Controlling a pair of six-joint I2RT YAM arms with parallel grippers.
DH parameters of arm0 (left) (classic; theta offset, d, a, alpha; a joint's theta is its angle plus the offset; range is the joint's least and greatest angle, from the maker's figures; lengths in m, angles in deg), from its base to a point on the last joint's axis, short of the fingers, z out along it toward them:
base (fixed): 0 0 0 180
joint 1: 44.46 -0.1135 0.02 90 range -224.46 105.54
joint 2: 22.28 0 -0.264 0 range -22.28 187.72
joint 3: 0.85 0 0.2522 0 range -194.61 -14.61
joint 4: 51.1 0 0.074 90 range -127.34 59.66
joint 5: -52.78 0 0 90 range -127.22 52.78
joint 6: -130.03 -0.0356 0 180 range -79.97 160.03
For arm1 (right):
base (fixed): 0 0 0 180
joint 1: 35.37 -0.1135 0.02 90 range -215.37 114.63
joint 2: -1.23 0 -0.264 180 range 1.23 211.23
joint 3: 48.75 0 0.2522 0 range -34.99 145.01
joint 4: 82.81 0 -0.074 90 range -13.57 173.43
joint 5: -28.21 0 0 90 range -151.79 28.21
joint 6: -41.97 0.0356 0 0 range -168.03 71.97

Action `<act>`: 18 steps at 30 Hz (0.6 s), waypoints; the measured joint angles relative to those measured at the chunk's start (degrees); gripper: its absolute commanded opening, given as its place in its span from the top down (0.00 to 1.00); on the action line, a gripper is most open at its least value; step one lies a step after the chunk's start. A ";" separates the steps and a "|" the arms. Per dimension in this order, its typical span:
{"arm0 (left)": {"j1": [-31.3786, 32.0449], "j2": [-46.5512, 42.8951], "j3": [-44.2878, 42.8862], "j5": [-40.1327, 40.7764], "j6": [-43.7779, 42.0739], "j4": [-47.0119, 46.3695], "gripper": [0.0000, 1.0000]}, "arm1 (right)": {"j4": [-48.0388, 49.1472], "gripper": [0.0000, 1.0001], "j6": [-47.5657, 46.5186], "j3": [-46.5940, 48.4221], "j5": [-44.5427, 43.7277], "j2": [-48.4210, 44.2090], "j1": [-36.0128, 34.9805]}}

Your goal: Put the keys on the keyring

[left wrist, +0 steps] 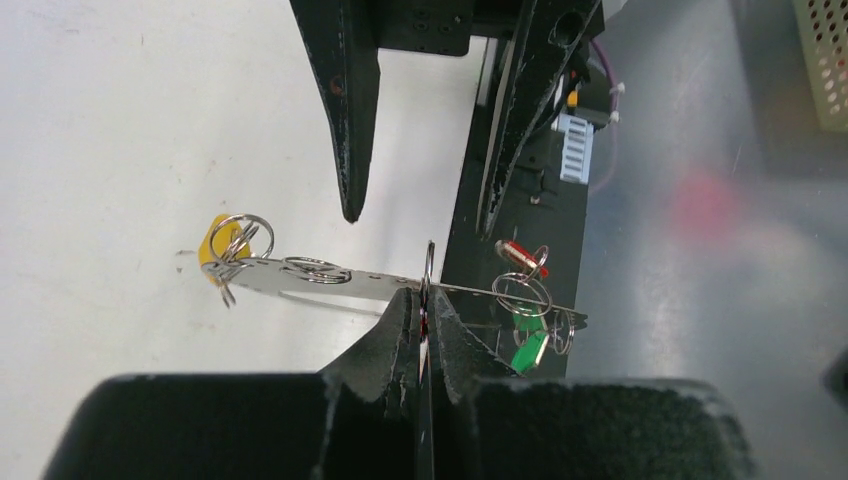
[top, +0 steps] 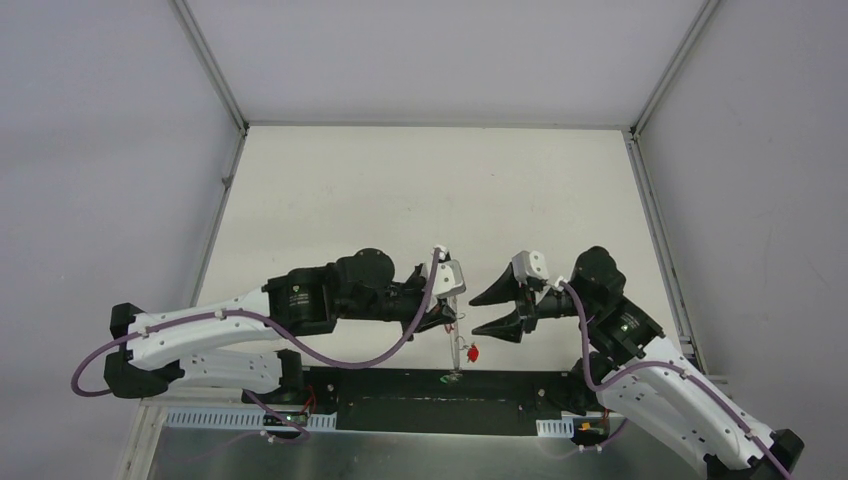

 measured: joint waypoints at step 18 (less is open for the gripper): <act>-0.85 18.10 -31.45 -0.20 -3.65 42.80 1.00 | 13.40 0.63 11.23 1.51 -4.55 5.73 -4.72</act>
